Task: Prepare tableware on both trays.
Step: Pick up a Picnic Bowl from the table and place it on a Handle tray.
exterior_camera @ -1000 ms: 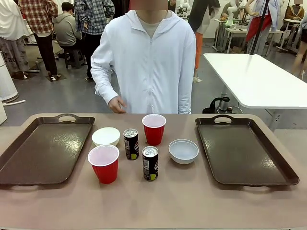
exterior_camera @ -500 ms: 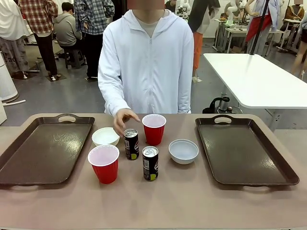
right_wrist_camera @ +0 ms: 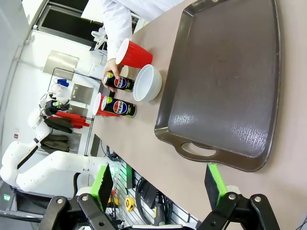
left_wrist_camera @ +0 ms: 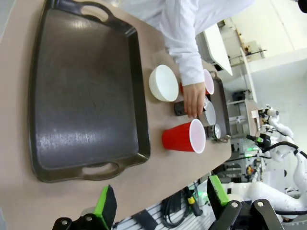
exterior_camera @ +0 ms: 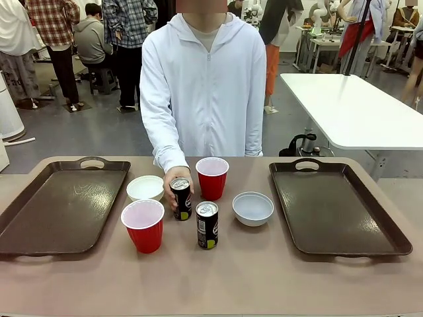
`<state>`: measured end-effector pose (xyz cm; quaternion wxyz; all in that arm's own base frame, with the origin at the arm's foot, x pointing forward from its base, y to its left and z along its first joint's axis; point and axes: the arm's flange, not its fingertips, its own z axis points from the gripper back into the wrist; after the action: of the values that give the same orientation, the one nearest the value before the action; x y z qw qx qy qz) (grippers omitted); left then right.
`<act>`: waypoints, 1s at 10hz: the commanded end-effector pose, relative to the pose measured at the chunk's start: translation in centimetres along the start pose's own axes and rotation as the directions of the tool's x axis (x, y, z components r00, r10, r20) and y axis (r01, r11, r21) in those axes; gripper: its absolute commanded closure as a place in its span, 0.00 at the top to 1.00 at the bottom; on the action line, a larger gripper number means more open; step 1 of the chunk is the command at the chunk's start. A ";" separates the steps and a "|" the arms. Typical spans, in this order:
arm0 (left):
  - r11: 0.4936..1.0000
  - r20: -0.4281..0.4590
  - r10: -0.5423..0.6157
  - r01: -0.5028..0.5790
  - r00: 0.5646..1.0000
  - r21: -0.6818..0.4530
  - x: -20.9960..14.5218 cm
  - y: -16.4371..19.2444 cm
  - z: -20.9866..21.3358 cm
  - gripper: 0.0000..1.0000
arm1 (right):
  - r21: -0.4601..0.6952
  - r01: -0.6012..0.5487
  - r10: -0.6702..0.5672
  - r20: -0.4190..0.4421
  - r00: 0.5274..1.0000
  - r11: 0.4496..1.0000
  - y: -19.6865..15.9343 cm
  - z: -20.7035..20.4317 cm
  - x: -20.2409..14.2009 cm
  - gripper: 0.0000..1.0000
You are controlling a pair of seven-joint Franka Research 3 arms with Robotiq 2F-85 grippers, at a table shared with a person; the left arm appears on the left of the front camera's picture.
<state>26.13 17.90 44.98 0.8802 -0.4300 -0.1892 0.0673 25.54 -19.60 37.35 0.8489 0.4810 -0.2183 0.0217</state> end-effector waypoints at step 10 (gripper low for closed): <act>1.000 0.002 0.000 0.000 1.000 -0.003 0.0 0.1 0.1 1.00 | -0.111 -0.012 0.003 -0.080 0.997 0.994 5.5 0.2 1.6 1.00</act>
<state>26.13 17.90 44.98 0.8803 -0.4298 -0.1892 0.0674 25.89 -19.04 38.52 0.8582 0.4677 -0.2095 0.0288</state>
